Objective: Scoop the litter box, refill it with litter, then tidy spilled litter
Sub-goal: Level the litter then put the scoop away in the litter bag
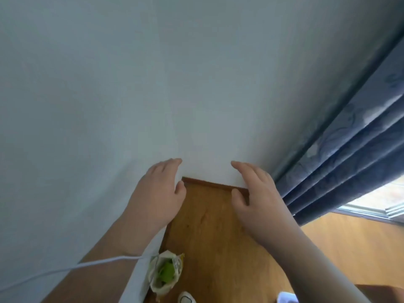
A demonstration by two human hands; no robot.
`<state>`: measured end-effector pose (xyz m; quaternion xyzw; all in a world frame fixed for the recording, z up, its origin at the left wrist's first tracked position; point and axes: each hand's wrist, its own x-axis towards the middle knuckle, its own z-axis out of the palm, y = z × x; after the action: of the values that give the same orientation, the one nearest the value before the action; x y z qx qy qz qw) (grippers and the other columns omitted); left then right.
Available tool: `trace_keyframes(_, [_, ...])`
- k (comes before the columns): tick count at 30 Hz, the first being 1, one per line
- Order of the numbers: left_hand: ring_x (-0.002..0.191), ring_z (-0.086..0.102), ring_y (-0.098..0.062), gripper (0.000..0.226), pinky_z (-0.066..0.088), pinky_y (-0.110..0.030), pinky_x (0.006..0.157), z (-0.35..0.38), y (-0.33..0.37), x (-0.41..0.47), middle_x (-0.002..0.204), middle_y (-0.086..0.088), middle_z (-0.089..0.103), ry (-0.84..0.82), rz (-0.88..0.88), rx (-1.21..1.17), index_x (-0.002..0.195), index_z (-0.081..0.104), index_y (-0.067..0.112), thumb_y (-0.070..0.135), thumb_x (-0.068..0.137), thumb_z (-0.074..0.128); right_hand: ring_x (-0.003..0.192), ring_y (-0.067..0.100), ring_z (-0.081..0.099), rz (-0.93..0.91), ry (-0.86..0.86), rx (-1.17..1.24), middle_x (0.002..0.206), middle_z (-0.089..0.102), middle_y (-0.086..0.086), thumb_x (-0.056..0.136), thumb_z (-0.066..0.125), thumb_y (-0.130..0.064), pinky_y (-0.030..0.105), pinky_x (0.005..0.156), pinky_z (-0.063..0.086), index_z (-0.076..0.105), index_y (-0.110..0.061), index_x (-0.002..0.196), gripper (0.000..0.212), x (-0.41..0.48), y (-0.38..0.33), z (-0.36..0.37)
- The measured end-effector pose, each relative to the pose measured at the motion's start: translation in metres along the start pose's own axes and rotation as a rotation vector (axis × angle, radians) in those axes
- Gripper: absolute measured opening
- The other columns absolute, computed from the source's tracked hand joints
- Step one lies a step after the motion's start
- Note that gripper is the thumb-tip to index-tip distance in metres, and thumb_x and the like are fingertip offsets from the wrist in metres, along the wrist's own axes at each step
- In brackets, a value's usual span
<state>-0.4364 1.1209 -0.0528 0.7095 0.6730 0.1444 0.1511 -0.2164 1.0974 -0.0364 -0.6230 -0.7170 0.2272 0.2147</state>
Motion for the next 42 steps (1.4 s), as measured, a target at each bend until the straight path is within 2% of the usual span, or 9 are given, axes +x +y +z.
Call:
trace_keyframes(3, [0.145,0.028,-0.015,0.056,0.024,-0.032,0.119,0.0,0.029,-0.014,0.157,0.004,0.034,-0.017,0.063,0.012,0.154,0.027,0.026,0.031,0.101,0.043,0.143,-0.001,0.013,0.009,0.035,-0.041,0.154,0.028,-0.02,0.1,0.048,-0.027,0.015,0.11,0.006,0.026,-0.041,0.152,0.058,-0.02,0.015,-0.027])
trace_keyframes(7, [0.148,0.023,-0.016,0.055,0.022,-0.035,0.121,0.015,0.082,-0.026,0.16,0.003,0.029,-0.072,0.168,0.013,0.155,0.024,0.027,0.034,0.102,0.041,0.147,0.007,0.011,0.094,0.108,-0.098,0.158,0.025,-0.016,0.101,0.048,-0.033,0.02,0.11,0.006,0.022,-0.038,0.154,0.06,-0.055,0.05,-0.059])
trace_keyframes(15, [0.142,0.032,-0.018,0.057,0.027,-0.036,0.118,0.085,0.245,-0.068,0.155,0.001,0.038,-0.142,0.459,-0.017,0.152,0.031,0.024,0.034,0.098,0.047,0.147,0.012,0.017,0.321,0.225,-0.167,0.157,0.028,-0.012,0.098,0.051,-0.035,0.034,0.121,0.021,0.026,-0.034,0.154,0.062,-0.192,0.155,-0.146])
trace_keyframes(19, [0.141,0.033,-0.017,0.056,0.026,-0.035,0.119,0.132,0.326,-0.109,0.153,0.002,0.041,-0.212,0.601,-0.055,0.149,0.037,0.023,0.033,0.096,0.05,0.143,0.014,0.022,0.475,0.315,-0.17,0.156,0.034,-0.008,0.095,0.056,-0.032,0.032,0.119,0.02,0.031,-0.033,0.153,0.064,-0.267,0.212,-0.182])
trace_keyframes(25, [0.14,0.035,-0.012,0.056,0.03,-0.035,0.118,0.187,0.432,-0.18,0.15,0.008,0.042,-0.365,0.75,-0.079,0.15,0.033,0.03,0.032,0.098,0.051,0.143,0.014,0.023,0.689,0.404,-0.105,0.154,0.037,-0.001,0.094,0.058,-0.025,0.024,0.118,0.014,0.036,-0.026,0.152,0.062,-0.384,0.274,-0.214])
trace_keyframes(28, [0.136,0.04,-0.012,0.056,0.034,-0.036,0.116,0.217,0.47,-0.203,0.145,0.007,0.047,-0.454,0.828,-0.058,0.15,0.034,0.031,0.031,0.097,0.051,0.142,0.016,0.026,0.79,0.422,-0.074,0.151,0.039,-0.001,0.094,0.057,-0.025,0.026,0.117,0.015,0.036,-0.025,0.151,0.061,-0.431,0.3,-0.213])
trace_keyframes(33, [0.143,0.032,-0.015,0.058,0.027,-0.033,0.117,0.28,0.507,-0.218,0.156,0.006,0.037,-0.6,0.944,0.098,0.152,0.031,0.029,0.03,0.098,0.05,0.14,0.019,0.031,0.958,0.472,-0.006,0.151,0.039,-0.002,0.094,0.056,-0.025,0.032,0.117,0.02,0.035,-0.024,0.151,0.06,-0.475,0.341,-0.185])
trace_keyframes(37, [0.142,0.034,-0.017,0.058,0.032,-0.034,0.115,0.346,0.508,-0.221,0.155,0.007,0.039,-0.714,0.98,0.19,0.15,0.033,0.03,0.027,0.096,0.051,0.14,0.016,0.029,1.068,0.448,0.09,0.152,0.038,-0.004,0.096,0.051,-0.026,0.032,0.117,0.023,0.033,-0.023,0.152,0.058,-0.488,0.38,-0.138])
trace_keyframes(42, [0.137,0.039,-0.023,0.056,0.035,-0.036,0.11,0.454,0.482,-0.212,0.15,0.0,0.044,-0.884,0.981,0.266,0.147,0.039,0.022,0.019,0.092,0.05,0.138,0.02,0.035,1.231,0.379,0.251,0.149,0.043,-0.001,0.094,0.05,-0.021,0.036,0.117,0.03,0.039,-0.02,0.149,0.055,-0.478,0.454,-0.049])
